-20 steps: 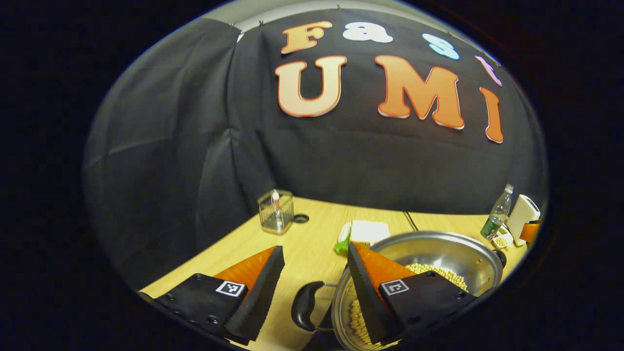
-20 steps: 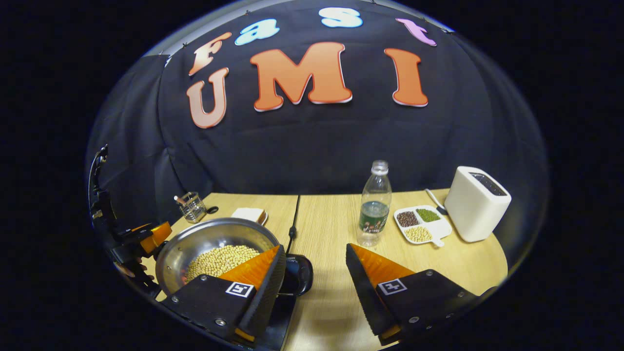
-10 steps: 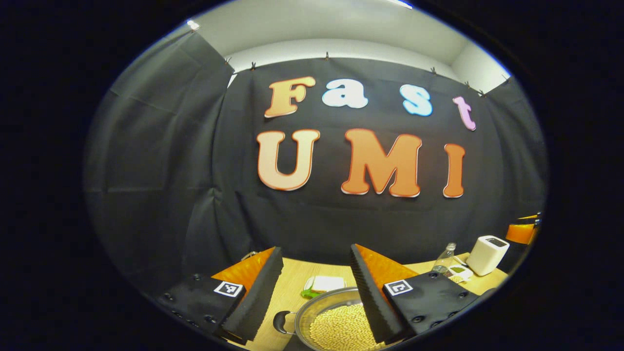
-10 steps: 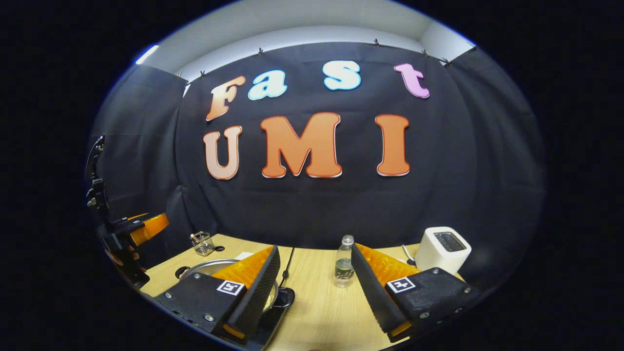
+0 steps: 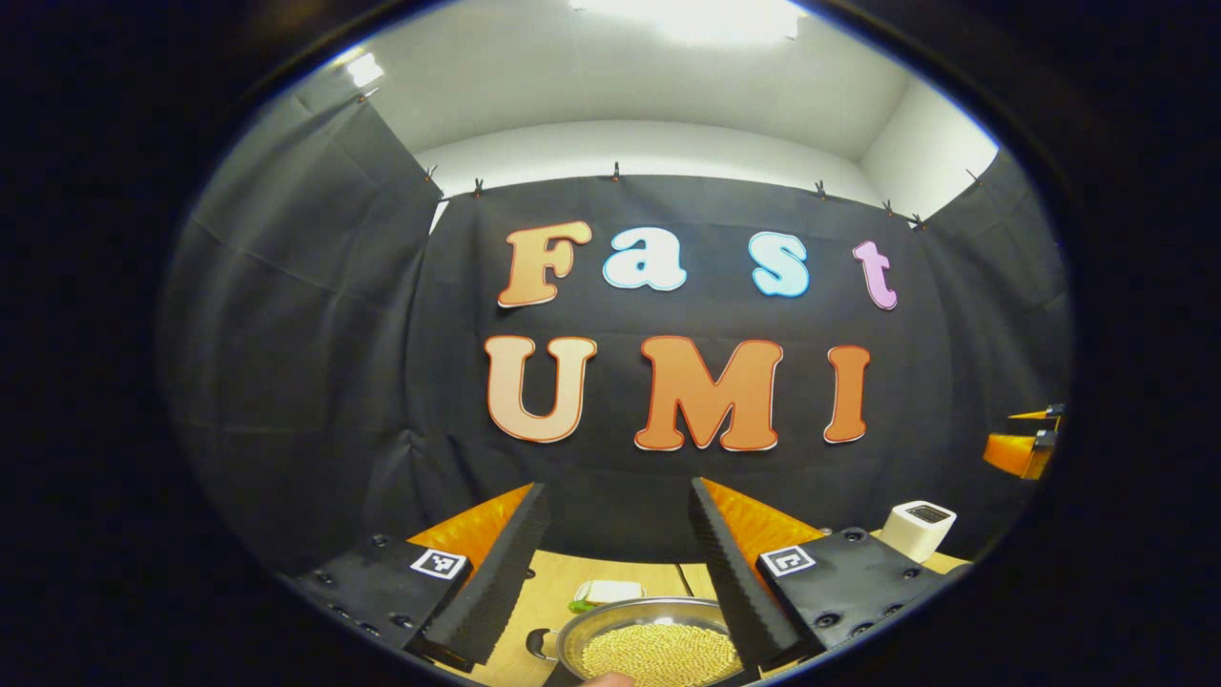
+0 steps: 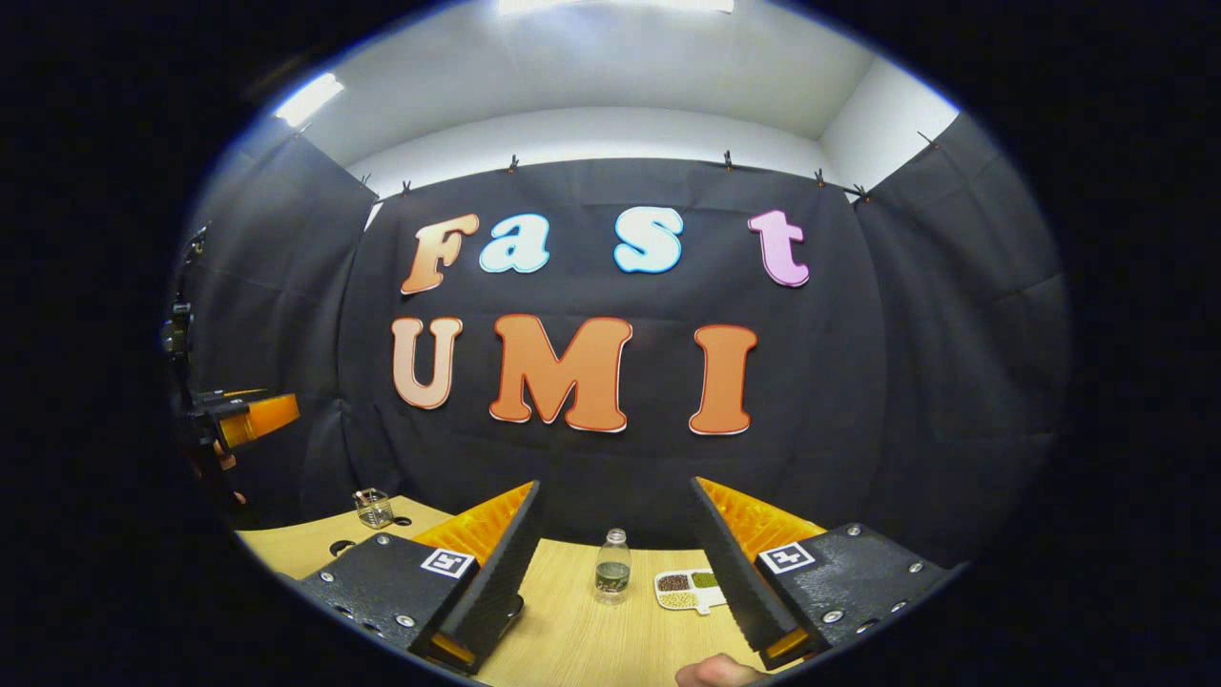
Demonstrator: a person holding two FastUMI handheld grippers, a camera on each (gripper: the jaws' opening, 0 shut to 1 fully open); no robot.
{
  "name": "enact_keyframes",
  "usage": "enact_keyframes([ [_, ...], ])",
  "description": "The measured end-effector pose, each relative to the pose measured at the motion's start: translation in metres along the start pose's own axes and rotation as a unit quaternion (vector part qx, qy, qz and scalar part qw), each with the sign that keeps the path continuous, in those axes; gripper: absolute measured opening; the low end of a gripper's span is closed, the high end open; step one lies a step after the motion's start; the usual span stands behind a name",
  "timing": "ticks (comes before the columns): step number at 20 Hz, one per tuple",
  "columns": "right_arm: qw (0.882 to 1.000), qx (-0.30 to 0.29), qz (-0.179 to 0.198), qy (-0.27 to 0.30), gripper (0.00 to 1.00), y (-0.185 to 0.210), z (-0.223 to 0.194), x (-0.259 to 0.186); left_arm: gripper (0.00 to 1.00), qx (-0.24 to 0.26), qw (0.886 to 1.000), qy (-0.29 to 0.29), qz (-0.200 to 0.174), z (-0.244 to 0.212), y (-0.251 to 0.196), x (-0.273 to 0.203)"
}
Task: First push the handle of the pot to place it horizontally, then grasp the pot with both hands and set it on the induction cooktop.
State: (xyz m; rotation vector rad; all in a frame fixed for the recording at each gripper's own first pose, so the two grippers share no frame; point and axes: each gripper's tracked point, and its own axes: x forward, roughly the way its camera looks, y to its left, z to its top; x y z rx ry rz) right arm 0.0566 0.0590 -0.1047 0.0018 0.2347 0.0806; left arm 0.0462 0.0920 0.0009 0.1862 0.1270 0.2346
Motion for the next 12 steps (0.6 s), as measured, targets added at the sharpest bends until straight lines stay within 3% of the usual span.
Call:
enact_keyframes([
  [2, 1.000, -0.005, -0.001, -0.019, 0.98, -0.010, 0.023, -0.011, 0.98, -0.004, 1.000, -0.012, -0.003, 0.015, -0.006, -0.005],
  [3, 1.000, -0.006, 0.000, -0.028, 0.93, -0.013, 0.033, -0.015, 0.98, -0.008, 1.000, -0.017, -0.006, 0.023, -0.008, -0.005],
  [5, 0.999, -0.009, 0.005, -0.040, 0.98, -0.017, 0.045, -0.020, 0.98, -0.020, 0.999, -0.024, -0.014, 0.036, -0.012, -0.012],
  [6, 0.999, -0.012, 0.007, -0.045, 0.93, -0.020, 0.046, -0.022, 0.94, -0.025, 0.999, -0.025, -0.018, 0.040, -0.015, -0.015],
  [7, 0.999, -0.014, 0.008, -0.047, 0.93, -0.023, 0.047, -0.024, 0.99, -0.024, 0.999, -0.026, -0.022, 0.045, -0.018, -0.017],
  [11, 0.999, -0.012, 0.002, -0.045, 0.93, -0.038, 0.052, -0.025, 0.98, -0.010, 0.999, -0.040, -0.029, 0.064, -0.030, -0.014],
  [12, 0.999, -0.010, 0.001, -0.046, 0.97, -0.041, 0.055, -0.025, 0.98, -0.015, 0.999, -0.039, -0.035, 0.067, -0.035, -0.017],
])
